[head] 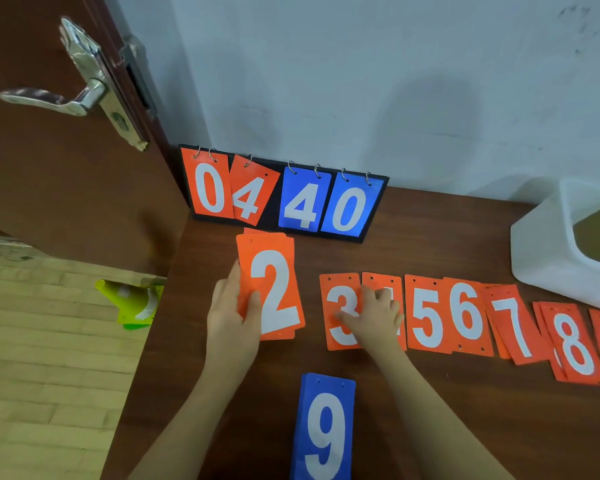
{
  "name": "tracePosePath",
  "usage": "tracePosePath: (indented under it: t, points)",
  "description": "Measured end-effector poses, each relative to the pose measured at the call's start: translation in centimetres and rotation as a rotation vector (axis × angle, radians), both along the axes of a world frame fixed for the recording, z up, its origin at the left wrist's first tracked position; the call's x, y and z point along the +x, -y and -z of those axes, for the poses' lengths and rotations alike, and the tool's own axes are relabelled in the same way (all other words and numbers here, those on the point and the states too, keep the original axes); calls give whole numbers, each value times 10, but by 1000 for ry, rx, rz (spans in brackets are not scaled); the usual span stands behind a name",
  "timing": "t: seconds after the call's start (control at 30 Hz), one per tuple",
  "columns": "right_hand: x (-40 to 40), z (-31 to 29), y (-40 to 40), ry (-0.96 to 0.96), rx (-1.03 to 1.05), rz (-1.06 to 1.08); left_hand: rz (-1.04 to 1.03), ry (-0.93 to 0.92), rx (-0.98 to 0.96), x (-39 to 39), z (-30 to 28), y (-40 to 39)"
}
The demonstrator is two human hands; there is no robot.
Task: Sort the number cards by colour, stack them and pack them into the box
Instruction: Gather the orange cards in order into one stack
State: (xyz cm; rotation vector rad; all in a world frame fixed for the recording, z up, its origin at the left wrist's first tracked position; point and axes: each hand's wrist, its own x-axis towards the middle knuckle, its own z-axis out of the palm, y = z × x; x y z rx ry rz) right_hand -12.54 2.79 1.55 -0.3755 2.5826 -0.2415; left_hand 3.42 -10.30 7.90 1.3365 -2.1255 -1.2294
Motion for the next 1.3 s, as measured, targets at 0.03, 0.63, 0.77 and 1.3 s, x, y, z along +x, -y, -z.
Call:
tracePosePath:
  t: [0.03,0.63,0.77,1.3]
  points:
    - [4,7,-1,5,16,-44,-7,-1,0,-1,0,-2]
    - [-11,15,39,27,4,113,31,1,-29,-8,8,7]
    - [-16,1,31,32,-298,86,20,18,-42,-10,9,12]
    - [21,-85,9,316,-1081,357,247,-240,104,-36,-33,-31]
